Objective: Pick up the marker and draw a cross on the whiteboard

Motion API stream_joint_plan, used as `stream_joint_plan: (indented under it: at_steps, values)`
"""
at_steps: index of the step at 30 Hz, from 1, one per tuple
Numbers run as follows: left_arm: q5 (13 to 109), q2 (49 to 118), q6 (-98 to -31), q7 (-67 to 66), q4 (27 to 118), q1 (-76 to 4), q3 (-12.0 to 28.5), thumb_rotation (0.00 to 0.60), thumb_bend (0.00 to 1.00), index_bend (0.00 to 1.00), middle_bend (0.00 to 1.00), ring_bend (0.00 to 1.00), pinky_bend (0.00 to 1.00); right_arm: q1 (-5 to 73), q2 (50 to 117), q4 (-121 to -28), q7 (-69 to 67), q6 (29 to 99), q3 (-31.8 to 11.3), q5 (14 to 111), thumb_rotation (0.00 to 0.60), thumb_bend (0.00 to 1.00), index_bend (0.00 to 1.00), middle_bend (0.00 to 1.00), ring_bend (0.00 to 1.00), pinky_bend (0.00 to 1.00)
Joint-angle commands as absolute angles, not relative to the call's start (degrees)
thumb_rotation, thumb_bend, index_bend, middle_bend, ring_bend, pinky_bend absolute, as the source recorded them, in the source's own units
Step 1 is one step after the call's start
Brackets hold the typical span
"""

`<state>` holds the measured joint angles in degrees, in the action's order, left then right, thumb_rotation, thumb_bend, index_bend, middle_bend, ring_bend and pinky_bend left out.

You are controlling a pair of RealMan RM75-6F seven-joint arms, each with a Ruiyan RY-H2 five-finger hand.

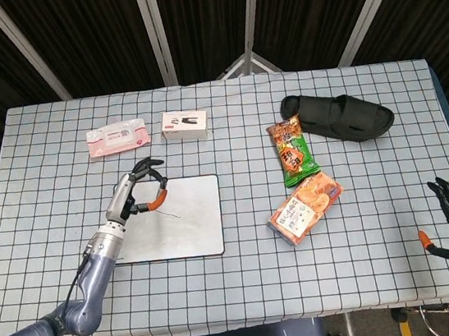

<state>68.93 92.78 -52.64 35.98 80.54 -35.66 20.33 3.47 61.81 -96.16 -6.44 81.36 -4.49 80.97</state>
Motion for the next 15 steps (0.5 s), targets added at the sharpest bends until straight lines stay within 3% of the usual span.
stream_joint_plan:
  at_steps: [1,15]
  values:
    - [67.89,93.56,-52.44,34.51,81.06,-35.51,19.47,0.600,0.62,0.75,0.20,0.06,0.11,3.47,61.79,-96.16,-6.49,81.34,-4.50,80.94,0.600,0.34,0.00,0.00,0.00,0.00]
    - [64.43,97.18,-51.90,30.31,78.61,-36.72,19.14,0.600,0.62,0.75,0.20,0.06,0.10,3.51,61.70,-96.01,-6.80,81.19,-4.55,80.86,0.600,0.34,0.00,0.00,0.00,0.00]
